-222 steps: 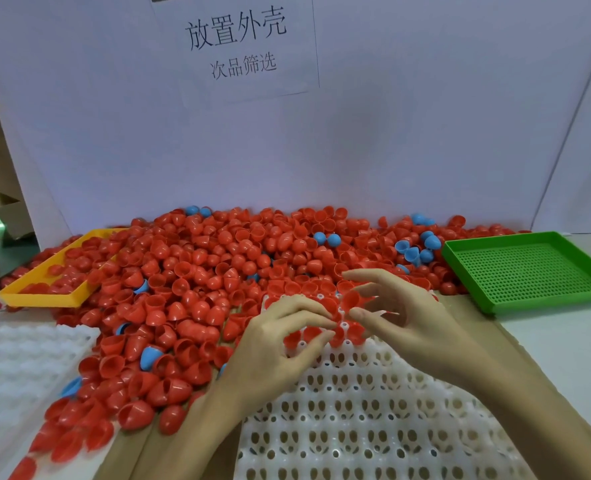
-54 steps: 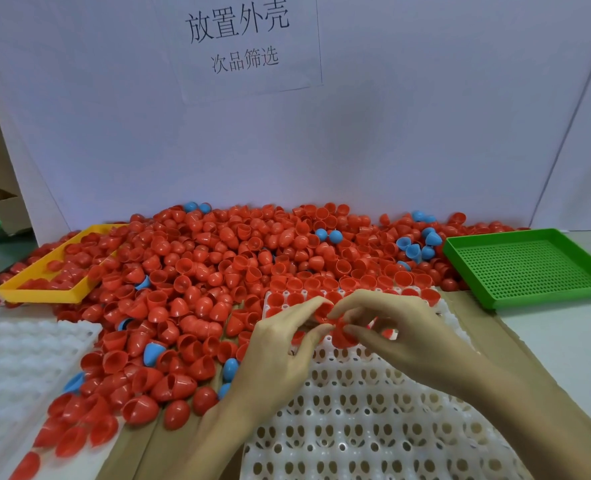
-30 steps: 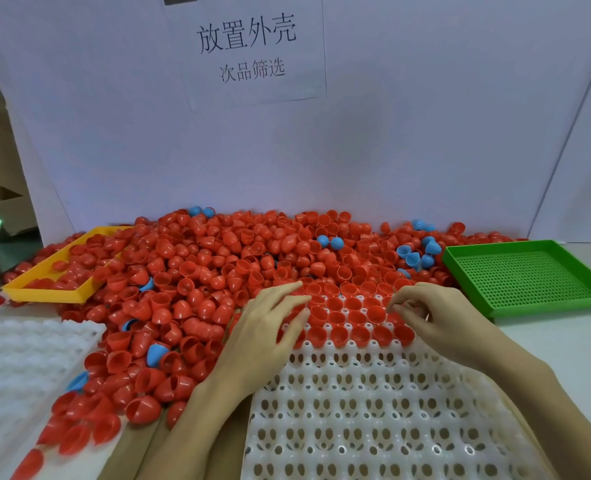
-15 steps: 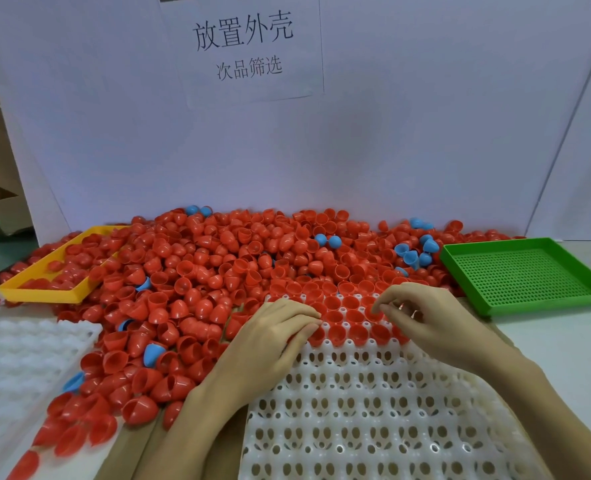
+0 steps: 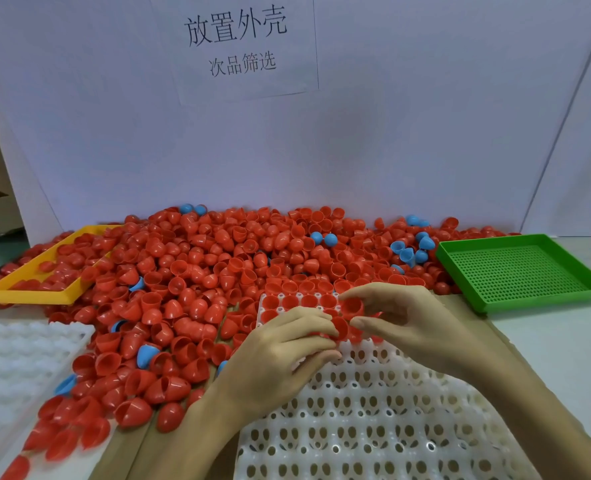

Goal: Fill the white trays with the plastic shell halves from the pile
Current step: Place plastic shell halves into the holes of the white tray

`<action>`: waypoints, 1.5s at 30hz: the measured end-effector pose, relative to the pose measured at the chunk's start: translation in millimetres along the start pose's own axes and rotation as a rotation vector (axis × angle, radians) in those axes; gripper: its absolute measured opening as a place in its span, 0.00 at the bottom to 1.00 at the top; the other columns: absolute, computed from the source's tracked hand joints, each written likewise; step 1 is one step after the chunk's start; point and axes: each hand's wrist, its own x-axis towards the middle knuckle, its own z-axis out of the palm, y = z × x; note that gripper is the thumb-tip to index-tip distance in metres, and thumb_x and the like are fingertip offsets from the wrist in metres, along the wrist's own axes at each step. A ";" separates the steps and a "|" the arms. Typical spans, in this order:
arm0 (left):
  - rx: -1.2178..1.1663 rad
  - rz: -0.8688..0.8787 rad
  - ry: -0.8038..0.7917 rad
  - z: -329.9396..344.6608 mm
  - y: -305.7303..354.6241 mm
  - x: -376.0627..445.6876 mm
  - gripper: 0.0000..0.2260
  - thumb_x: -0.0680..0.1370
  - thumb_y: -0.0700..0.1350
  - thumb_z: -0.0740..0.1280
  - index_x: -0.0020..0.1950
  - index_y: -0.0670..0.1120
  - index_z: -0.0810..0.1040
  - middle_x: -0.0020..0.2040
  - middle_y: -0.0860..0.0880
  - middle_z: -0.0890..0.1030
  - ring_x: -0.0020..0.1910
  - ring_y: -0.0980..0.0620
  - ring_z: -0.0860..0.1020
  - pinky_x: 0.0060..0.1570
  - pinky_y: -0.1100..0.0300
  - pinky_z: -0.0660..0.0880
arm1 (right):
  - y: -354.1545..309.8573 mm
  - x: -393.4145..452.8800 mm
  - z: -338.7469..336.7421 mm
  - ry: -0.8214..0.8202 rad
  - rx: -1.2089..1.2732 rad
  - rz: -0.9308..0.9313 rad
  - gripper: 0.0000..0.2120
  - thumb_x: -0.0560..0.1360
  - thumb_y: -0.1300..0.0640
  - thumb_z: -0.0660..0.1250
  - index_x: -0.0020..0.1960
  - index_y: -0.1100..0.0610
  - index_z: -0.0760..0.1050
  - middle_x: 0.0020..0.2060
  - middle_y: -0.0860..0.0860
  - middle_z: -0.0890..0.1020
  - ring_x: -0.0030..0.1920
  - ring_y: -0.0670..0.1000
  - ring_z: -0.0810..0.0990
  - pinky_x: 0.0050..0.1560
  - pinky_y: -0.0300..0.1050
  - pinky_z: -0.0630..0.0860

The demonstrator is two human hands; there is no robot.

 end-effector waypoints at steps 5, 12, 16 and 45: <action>-0.079 -0.190 0.137 -3.6 5.9 4.0 0.16 0.76 0.54 0.79 0.52 0.45 0.79 0.61 0.54 0.76 0.63 0.55 0.77 0.63 0.63 0.75 | -1.4 -0.6 -1.0 -0.030 0.064 -0.041 0.17 0.76 0.57 0.77 0.62 0.46 0.81 0.57 0.44 0.86 0.58 0.48 0.85 0.60 0.47 0.82; -0.305 -0.389 0.131 -3.6 12.5 4.2 0.18 0.77 0.49 0.78 0.63 0.50 0.78 0.57 0.58 0.82 0.58 0.54 0.83 0.59 0.61 0.79 | -5.0 -1.5 2.5 -0.064 0.093 -0.051 0.17 0.75 0.53 0.78 0.62 0.44 0.80 0.57 0.45 0.86 0.58 0.48 0.85 0.59 0.50 0.83; -0.400 -0.491 0.170 -3.9 14.5 4.2 0.15 0.78 0.45 0.76 0.63 0.53 0.77 0.57 0.56 0.84 0.59 0.51 0.84 0.59 0.60 0.79 | -7.5 -1.8 1.8 -0.070 0.137 -0.026 0.18 0.76 0.52 0.77 0.65 0.45 0.79 0.55 0.46 0.86 0.55 0.50 0.87 0.53 0.53 0.85; -0.647 -0.759 0.091 -4.4 18.1 11.7 0.20 0.88 0.52 0.55 0.52 0.42 0.82 0.43 0.46 0.88 0.42 0.47 0.86 0.48 0.58 0.82 | -13.3 -3.4 13.7 0.014 0.030 -0.161 0.15 0.80 0.58 0.73 0.61 0.44 0.75 0.55 0.46 0.82 0.50 0.53 0.85 0.44 0.44 0.83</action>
